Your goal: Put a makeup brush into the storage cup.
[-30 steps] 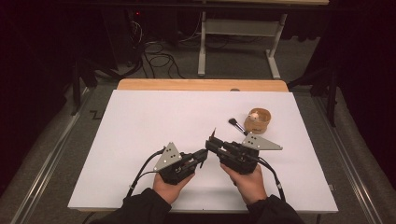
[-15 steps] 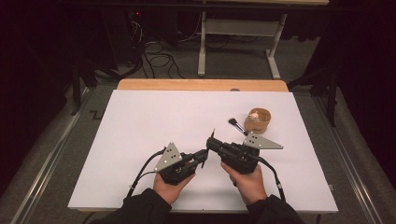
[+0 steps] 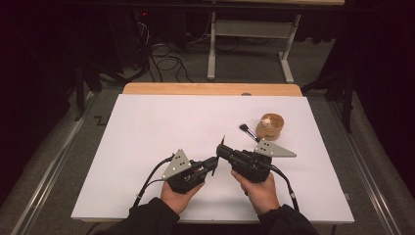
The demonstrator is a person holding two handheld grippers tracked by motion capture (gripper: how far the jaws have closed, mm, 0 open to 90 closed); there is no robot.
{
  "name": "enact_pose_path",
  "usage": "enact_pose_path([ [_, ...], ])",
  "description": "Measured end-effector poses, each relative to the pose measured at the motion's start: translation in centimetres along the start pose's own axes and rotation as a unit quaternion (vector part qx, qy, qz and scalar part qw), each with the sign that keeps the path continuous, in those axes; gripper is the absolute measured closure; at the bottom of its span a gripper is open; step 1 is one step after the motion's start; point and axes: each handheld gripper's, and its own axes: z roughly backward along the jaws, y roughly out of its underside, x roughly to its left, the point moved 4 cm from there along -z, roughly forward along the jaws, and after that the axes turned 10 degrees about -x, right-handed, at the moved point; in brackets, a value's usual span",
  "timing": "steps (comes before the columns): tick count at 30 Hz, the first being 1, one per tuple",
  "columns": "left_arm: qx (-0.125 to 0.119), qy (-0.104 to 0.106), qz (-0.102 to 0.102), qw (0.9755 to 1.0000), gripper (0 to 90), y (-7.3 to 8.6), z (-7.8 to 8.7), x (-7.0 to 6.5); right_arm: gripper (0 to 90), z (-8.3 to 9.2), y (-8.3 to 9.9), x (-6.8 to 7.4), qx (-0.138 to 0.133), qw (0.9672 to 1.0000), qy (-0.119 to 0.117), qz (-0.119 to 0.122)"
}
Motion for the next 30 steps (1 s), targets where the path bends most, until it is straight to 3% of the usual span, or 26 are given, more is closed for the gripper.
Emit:
enact_pose_path([
  [7,0.004,-0.002,0.004,1.0,83.3,0.0,0.0,0.2,84.9,0.1,-0.2,-0.1,-0.005,1.0,0.004,0.002],
  [16,0.006,-0.003,0.0,1.0,76.0,0.0,0.0,0.3,84.9,0.3,-0.4,-0.2,-0.009,0.9999,0.009,0.009],
  [23,0.009,-0.01,-0.008,0.9999,63.8,0.0,0.1,0.8,84.8,0.6,-0.5,-0.6,-0.011,0.9997,0.015,0.013],
  [30,0.028,-0.024,-0.013,0.9992,43.3,-0.1,0.4,1.8,84.8,1.0,-0.8,-0.9,-0.011,0.9993,0.024,0.025],
])
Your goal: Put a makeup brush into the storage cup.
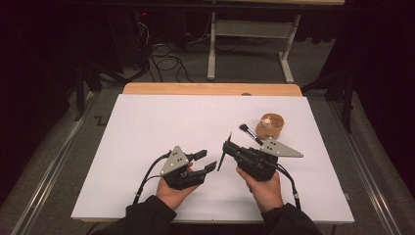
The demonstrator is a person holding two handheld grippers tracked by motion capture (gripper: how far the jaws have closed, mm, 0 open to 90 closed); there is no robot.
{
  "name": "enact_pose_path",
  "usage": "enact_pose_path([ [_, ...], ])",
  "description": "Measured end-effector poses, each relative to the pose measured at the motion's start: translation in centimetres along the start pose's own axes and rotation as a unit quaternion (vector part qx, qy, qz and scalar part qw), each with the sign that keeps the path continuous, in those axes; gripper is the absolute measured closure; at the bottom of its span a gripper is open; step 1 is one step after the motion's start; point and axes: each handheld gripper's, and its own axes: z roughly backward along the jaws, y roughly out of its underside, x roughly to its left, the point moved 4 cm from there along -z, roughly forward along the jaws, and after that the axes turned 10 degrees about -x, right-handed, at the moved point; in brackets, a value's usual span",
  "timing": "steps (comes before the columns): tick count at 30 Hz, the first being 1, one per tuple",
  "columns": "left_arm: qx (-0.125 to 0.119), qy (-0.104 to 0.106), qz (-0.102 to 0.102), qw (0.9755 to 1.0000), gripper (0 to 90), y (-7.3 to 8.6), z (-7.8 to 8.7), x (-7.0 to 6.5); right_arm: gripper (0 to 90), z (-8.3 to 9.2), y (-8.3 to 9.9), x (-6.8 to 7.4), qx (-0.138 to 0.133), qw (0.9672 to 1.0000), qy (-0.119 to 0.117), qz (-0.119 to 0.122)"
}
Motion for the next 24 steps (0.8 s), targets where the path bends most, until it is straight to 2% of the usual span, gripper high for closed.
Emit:
enact_pose_path([
  [4,0.018,-0.007,0.001,0.9998,34.6,-0.4,0.4,0.8,84.8,0.2,-0.1,-0.2,-0.001,1.0,0.005,0.004],
  [10,0.035,-0.032,-0.017,0.9987,25.5,-0.8,2.2,2.1,84.8,0.6,-0.4,-0.5,-0.005,0.9999,0.011,0.008],
  [17,0.04,-0.074,-0.013,0.9964,15.2,-0.9,4.5,4.0,84.8,0.7,-0.5,-0.7,-0.006,0.9998,0.015,0.013],
  [24,0.045,-0.103,0.001,0.9937,0.4,0.1,5.5,5.5,84.8,0.9,-0.6,-0.8,-0.008,0.9996,0.017,0.021],
])
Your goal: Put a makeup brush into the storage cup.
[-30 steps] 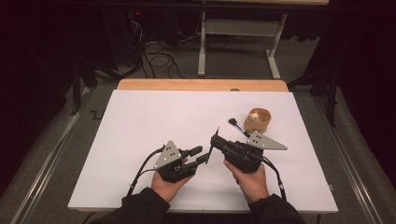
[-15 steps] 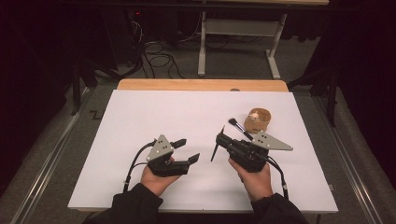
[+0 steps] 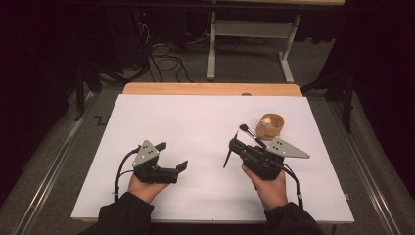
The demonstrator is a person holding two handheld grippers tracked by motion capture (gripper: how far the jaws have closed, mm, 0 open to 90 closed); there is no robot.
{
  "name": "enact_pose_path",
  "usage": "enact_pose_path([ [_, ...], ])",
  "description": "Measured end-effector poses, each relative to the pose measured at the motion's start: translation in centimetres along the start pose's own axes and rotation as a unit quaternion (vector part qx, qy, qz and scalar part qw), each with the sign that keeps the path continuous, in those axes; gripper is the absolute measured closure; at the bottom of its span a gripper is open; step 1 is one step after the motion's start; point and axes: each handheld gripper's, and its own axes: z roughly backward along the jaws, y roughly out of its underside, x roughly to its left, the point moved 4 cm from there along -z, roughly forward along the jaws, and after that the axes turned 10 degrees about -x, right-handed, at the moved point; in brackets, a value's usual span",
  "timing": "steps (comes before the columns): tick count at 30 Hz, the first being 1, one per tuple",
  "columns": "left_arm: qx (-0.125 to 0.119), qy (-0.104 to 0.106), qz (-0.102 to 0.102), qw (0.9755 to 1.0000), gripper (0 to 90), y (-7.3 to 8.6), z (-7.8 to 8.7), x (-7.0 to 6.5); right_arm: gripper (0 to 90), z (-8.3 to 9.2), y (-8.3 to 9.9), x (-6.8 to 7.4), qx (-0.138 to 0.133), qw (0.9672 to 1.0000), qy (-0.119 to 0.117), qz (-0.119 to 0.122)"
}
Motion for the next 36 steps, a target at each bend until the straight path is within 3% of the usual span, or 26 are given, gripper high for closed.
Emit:
enact_pose_path([
  [11,0.016,-0.002,0.015,0.9998,0.2,1.8,-0.3,0.8,84.8,0.3,-0.2,-0.4,0.0,0.9998,0.01,0.017],
  [19,0.006,0.004,0.018,0.9998,0.3,1.6,-0.1,0.7,84.8,0.9,-0.5,-1.0,0.001,0.9992,0.023,0.032],
  [36,-0.008,0.01,0.02,0.9997,0.5,1.2,0.2,0.9,84.8,2.6,-1.3,-3.4,-0.005,0.9966,0.071,0.041],
])
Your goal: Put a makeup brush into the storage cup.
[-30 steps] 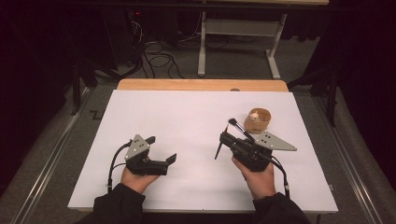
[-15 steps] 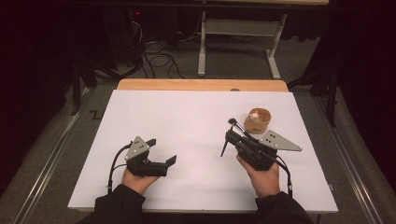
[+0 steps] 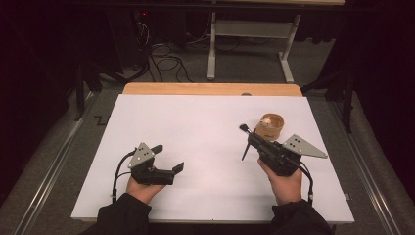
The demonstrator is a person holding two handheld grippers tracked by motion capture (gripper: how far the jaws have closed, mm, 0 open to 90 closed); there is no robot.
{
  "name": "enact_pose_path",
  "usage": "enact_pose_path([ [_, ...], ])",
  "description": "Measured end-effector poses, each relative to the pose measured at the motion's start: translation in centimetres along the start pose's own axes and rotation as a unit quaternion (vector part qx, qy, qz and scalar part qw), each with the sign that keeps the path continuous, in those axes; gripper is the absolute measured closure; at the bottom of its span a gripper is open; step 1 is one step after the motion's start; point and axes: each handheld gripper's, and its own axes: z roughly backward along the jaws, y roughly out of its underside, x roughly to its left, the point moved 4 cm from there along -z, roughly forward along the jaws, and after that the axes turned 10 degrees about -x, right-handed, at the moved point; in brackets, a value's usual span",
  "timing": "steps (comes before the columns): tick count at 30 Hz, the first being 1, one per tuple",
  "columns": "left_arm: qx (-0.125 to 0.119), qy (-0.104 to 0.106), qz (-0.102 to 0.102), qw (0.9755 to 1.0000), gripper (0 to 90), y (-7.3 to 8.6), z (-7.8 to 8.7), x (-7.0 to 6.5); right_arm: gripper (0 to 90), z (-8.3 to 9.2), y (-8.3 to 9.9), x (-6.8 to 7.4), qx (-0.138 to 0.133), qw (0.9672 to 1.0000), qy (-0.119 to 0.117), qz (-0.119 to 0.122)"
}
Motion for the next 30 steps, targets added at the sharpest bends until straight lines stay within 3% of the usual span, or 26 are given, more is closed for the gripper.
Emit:
enact_pose_path([
  [30,0.0,0.002,-0.002,1.0,0.8,-0.1,0.1,0.1,84.8,2.6,-0.8,-4.4,-0.013,0.9967,0.08,0.006],
])
